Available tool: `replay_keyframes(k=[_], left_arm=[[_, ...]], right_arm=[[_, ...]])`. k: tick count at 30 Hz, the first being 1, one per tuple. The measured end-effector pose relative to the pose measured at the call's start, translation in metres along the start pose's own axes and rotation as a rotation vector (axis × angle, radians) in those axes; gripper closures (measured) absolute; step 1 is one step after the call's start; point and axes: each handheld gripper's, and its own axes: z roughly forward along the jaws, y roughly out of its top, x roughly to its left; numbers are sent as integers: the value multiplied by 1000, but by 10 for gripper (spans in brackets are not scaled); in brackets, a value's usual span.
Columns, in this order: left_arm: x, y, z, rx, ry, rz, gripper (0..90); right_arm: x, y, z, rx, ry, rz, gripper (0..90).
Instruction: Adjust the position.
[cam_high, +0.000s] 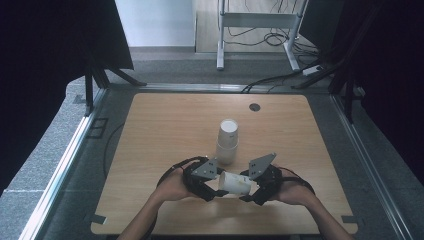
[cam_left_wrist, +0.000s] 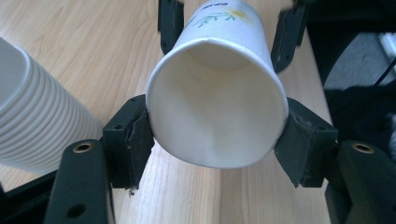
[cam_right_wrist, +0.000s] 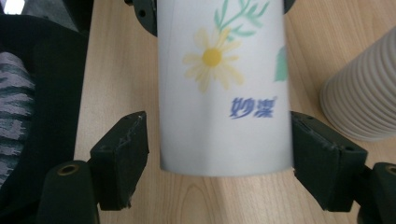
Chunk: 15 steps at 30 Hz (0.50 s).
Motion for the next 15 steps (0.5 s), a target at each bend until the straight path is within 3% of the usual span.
replay_keyframes(k=[8, 15], left_arm=[[-5, 11, 9, 147, 24, 60, 329], [-6, 20, 11, 197, 32, 102, 328]], right_arm=[[1, 11, 6, 125, -17, -6, 235], [2, 19, 20, 234, -3, -31, 258]])
